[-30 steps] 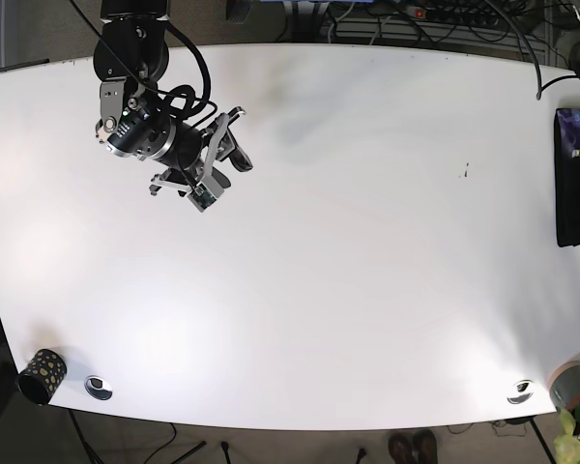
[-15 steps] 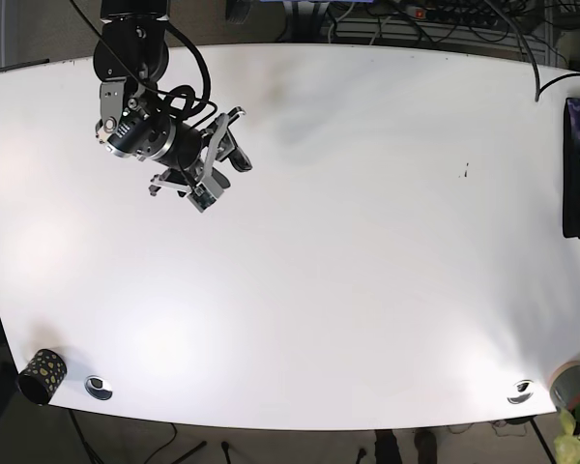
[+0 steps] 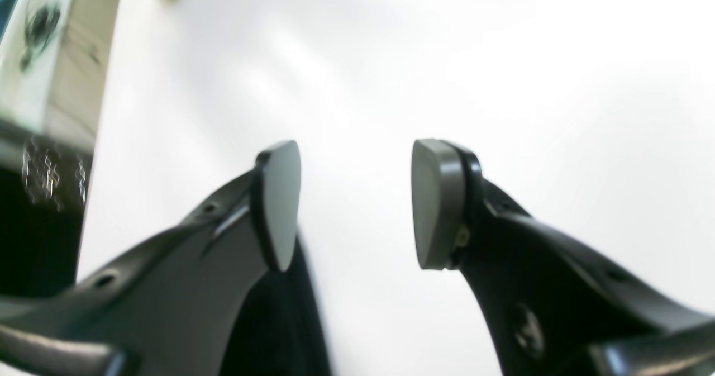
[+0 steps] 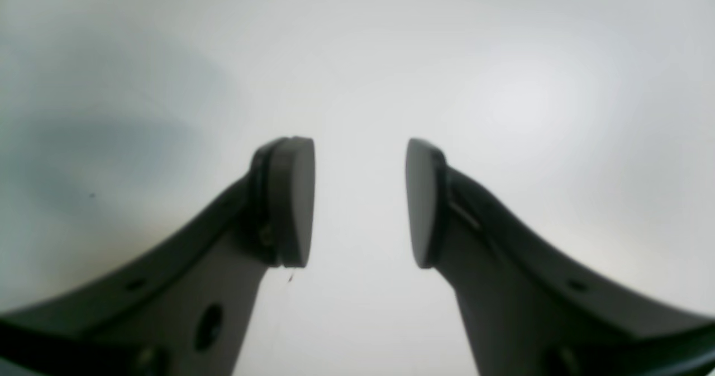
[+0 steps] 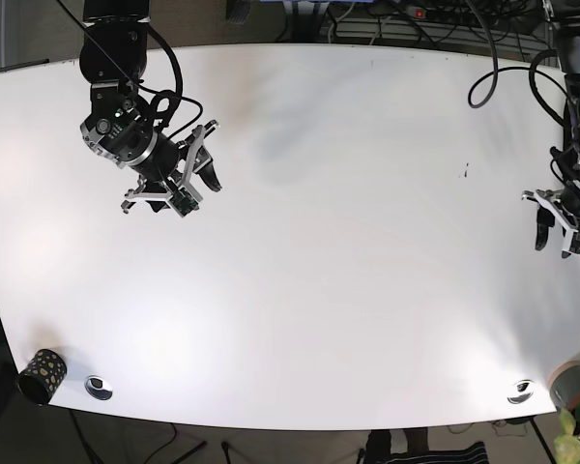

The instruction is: Fold the T-shirt properly

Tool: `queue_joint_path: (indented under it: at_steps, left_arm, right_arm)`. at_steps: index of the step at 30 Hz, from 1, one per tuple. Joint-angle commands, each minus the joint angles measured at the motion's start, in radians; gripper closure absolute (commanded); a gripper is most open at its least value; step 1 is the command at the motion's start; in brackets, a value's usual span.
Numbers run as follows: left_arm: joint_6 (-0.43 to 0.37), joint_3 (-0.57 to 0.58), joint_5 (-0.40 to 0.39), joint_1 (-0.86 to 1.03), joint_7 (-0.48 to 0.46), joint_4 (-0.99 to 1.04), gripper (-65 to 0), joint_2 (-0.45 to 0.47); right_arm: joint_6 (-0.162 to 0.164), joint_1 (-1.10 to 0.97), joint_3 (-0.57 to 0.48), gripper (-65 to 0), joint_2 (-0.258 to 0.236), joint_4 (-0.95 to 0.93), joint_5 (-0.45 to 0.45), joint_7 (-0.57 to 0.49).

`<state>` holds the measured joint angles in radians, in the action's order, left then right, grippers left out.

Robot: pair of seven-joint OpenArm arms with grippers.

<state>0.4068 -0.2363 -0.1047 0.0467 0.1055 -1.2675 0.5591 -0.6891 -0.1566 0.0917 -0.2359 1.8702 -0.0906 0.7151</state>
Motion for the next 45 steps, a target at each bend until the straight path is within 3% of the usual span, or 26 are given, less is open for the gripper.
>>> queue_joint_path:
  at_steps: [1,8,14,22,25,30,36,45]
  left_arm:
    - [-0.042,-0.005,0.030,0.006,-0.080,-0.051,-29.2,-0.044]
    - [-0.056,-0.005,0.130,0.052,-0.177,-0.133,-29.2,-0.238]
    - [-0.056,0.027,0.139,0.112,-0.183,-0.216,-28.9,-0.391]
    - [-0.058,0.116,0.139,0.256,-0.177,-0.346,-28.9,-0.508]
    - [-0.058,0.147,0.139,0.335,-0.175,-0.397,-28.9,-0.531]
    - [-0.058,0.186,0.139,0.499,-0.138,-0.498,-28.8,-0.534]
    - [-0.058,0.179,0.133,0.655,-0.076,-0.622,-28.8,-0.535]
    - [-0.056,0.111,0.102,0.865,-0.016,-0.706,-28.8,-0.537]
  right_arm:
    - [-0.004,0.001,0.010,-24.6,0.007,-0.002,0.033,-0.093]
    - [-0.004,-0.038,0.115,-24.6,0.037,-0.050,0.114,-0.351]
    - [0.004,-0.065,0.184,-24.6,0.045,-0.110,0.160,-0.544]
    - [0.165,-0.174,0.244,-24.6,0.036,-0.177,0.163,-0.754]
    - [0.185,-0.237,0.265,-24.6,0.036,-0.177,0.162,-0.805]
    - [0.185,-0.349,0.276,-24.6,0.043,-0.156,0.153,-0.840]
    - [0.185,-0.528,0.276,-24.6,0.037,-0.067,0.024,-0.839]
    - [0.185,-0.786,0.273,-24.6,0.043,-0.042,-0.062,-0.840]
